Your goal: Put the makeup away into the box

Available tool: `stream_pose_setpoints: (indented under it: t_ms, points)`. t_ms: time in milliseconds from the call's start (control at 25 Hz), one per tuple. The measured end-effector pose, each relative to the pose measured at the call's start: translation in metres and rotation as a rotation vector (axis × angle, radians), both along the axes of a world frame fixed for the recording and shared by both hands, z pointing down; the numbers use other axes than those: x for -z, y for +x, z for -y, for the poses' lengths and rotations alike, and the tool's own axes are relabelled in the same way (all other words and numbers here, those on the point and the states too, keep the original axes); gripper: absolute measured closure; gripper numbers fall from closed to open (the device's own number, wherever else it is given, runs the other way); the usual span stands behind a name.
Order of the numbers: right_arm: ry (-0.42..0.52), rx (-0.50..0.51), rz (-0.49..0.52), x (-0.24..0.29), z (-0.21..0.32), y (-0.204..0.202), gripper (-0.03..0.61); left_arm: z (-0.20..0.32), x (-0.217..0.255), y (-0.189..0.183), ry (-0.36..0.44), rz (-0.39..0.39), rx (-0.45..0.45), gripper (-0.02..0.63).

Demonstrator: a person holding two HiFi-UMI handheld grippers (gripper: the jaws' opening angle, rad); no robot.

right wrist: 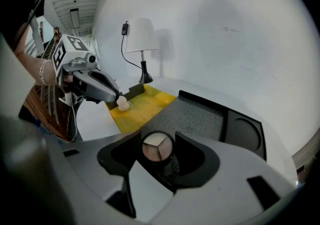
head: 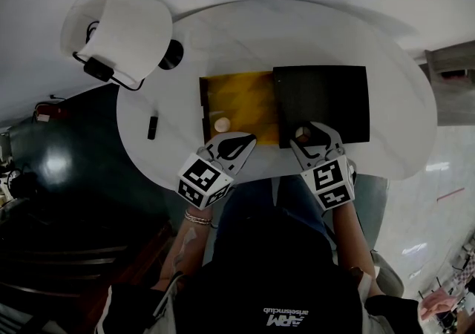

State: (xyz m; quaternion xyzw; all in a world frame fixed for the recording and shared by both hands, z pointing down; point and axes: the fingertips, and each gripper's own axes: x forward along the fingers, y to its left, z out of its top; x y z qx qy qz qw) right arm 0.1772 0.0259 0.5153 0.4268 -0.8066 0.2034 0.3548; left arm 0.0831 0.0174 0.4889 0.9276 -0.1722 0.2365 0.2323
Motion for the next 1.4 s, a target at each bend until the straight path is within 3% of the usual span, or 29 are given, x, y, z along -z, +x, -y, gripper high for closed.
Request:
stream_pose_setpoints:
  t_ms: [640, 1400]
  points:
    - [0.03, -0.006, -0.007, 0.016, 0.002, 0.011, 0.348, 0.0, 0.013, 0.011, 0.033, -0.015, -0.002, 0.597]
    - [0.081, 0.06, -0.02, 0.04, 0.013, 0.001, 0.348, 0.005, 0.03, 0.002, 0.084, -0.034, 0.052, 0.597]
